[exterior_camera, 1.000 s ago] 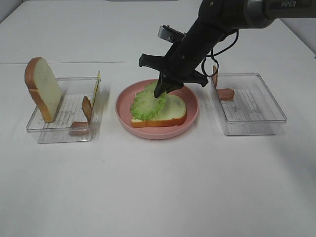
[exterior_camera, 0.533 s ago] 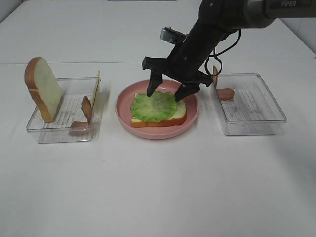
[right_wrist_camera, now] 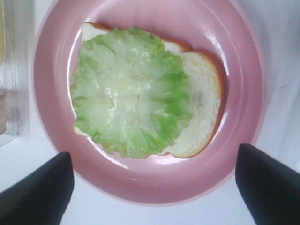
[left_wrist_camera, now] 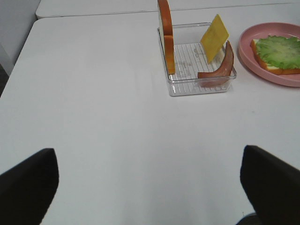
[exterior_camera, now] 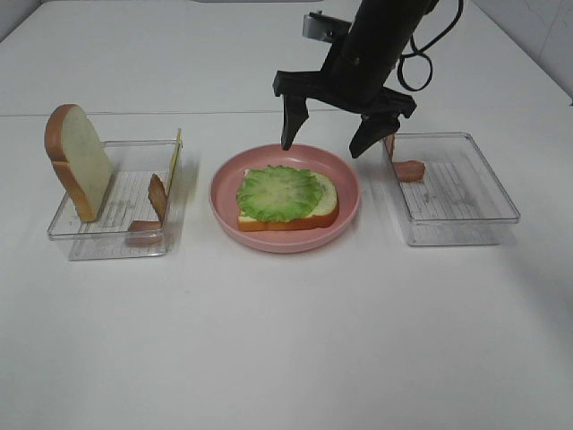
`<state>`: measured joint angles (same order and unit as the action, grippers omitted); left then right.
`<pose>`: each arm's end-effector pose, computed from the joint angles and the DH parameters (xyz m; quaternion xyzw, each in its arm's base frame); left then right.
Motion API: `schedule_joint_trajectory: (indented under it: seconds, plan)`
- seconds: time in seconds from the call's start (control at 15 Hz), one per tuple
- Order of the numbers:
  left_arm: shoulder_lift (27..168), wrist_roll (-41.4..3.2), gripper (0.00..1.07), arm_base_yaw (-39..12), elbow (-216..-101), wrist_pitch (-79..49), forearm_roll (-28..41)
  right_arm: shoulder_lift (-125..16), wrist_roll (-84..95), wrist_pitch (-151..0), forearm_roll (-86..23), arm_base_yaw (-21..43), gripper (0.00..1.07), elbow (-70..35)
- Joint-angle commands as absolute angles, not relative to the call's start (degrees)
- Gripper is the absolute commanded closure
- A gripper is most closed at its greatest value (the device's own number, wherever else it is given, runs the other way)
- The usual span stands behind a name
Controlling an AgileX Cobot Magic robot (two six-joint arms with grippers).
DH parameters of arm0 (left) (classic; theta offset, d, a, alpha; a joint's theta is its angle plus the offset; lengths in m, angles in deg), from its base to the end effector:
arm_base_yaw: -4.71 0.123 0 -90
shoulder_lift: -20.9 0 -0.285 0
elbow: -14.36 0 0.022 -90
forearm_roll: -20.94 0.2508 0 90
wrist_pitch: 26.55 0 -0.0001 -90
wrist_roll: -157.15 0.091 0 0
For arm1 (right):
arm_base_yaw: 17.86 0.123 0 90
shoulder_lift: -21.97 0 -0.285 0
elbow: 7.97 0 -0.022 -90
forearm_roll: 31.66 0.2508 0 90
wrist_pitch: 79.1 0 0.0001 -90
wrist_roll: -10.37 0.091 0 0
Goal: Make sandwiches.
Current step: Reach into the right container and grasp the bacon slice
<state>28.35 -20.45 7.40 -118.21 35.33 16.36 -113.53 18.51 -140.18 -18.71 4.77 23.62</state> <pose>-0.0087 -0.0068 0.2814 0.0003 0.8509 -0.0166 0.5251 0.4325 0.1996 0.1979 -0.0834 0.9824 0.1357 0.0973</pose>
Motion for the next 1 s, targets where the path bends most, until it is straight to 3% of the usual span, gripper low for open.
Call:
schedule_joint_trajectory:
  seconds: [0.07, 0.4, 0.6, 1.0]
  plan:
    - [27.3, -20.5, 0.09, 7.4, -118.0, 35.1, 16.5, -111.7, 19.0, -143.9, -20.2, 4.7, 0.18, 26.1]
    - [27.3, -20.5, 0.09, 7.4, -118.0, 35.1, 16.5, -111.7, 21.1, -150.6, -32.5, 2.8, 0.18, 33.9]
    - [27.3, -20.5, 0.09, 7.4, -118.0, 35.1, 16.5, -112.8, 21.1, -148.2, -31.7, -3.3, 0.18, 34.2]
    - [27.3, -20.5, 0.09, 7.4, -118.0, 35.1, 16.6, -118.2, 20.2, -142.9, -28.6, -5.5, 0.19, 34.3]
